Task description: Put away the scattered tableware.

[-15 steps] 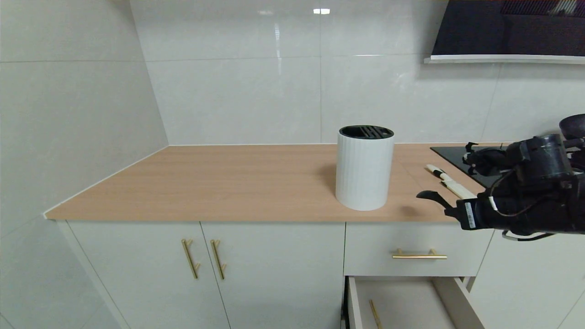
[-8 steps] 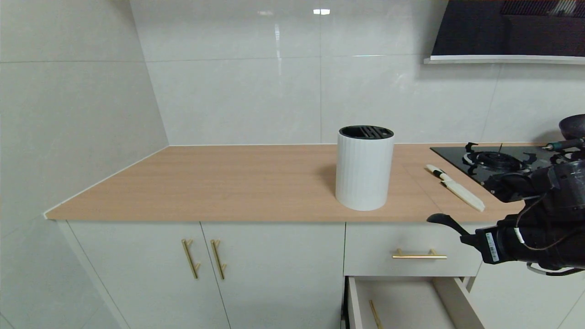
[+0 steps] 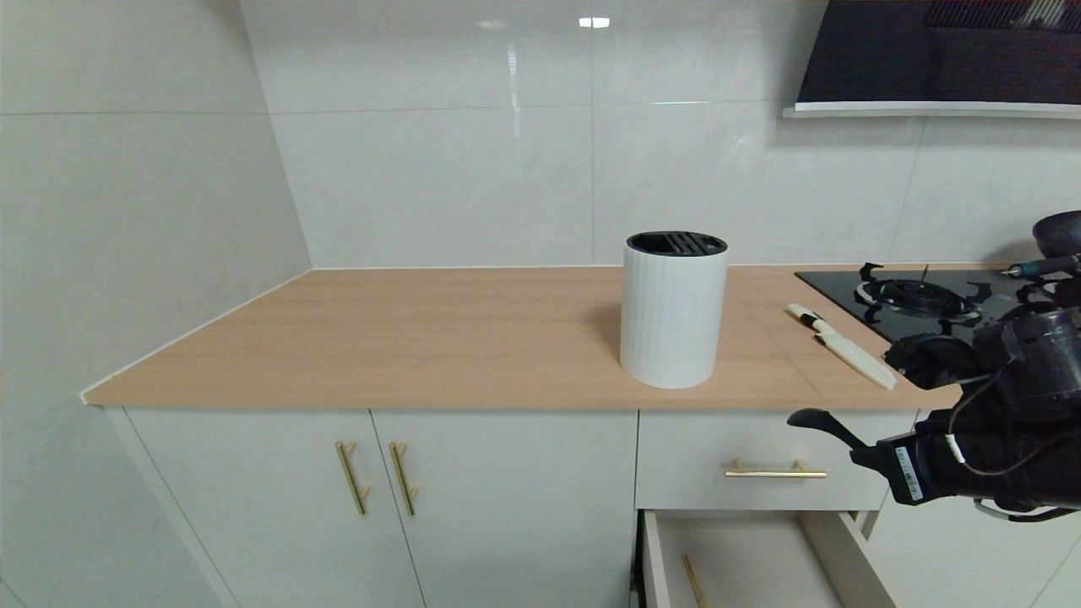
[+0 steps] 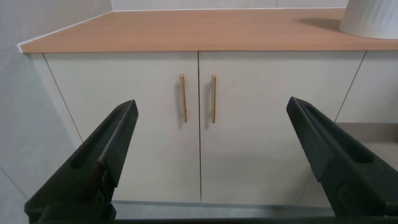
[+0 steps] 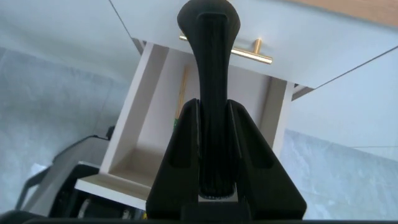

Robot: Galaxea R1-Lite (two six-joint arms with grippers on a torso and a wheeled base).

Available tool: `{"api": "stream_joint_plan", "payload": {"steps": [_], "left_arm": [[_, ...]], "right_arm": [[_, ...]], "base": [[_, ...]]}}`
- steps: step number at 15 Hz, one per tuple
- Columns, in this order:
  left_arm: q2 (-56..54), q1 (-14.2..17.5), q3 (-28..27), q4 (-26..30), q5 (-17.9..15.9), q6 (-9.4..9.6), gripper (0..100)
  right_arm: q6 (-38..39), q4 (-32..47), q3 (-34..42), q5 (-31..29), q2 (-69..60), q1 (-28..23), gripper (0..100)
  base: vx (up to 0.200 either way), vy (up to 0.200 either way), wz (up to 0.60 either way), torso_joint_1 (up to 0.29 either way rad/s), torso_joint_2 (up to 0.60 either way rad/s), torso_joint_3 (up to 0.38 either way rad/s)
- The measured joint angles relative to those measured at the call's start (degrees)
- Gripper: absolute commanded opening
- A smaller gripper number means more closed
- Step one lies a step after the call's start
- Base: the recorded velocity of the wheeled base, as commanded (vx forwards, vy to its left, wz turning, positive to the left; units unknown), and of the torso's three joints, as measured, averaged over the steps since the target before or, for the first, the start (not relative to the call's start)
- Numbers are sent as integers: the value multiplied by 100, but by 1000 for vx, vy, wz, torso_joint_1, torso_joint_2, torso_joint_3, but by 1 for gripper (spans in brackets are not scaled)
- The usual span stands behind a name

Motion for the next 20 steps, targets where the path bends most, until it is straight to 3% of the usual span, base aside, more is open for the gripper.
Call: {"api": "stream_joint_plan", "payload": {"steps": [16, 20], "left_arm": [[0, -2, 0, 0, 0, 0, 100], [0, 0, 0, 0, 1, 0, 100]], "right_arm": [[-17, 0, 113, -29, 251, 205, 0], [-17, -2, 107, -33, 324, 201, 0]], "base": [[0, 0, 0, -167, 459, 286], [0, 0, 0, 6, 95, 49]]}}
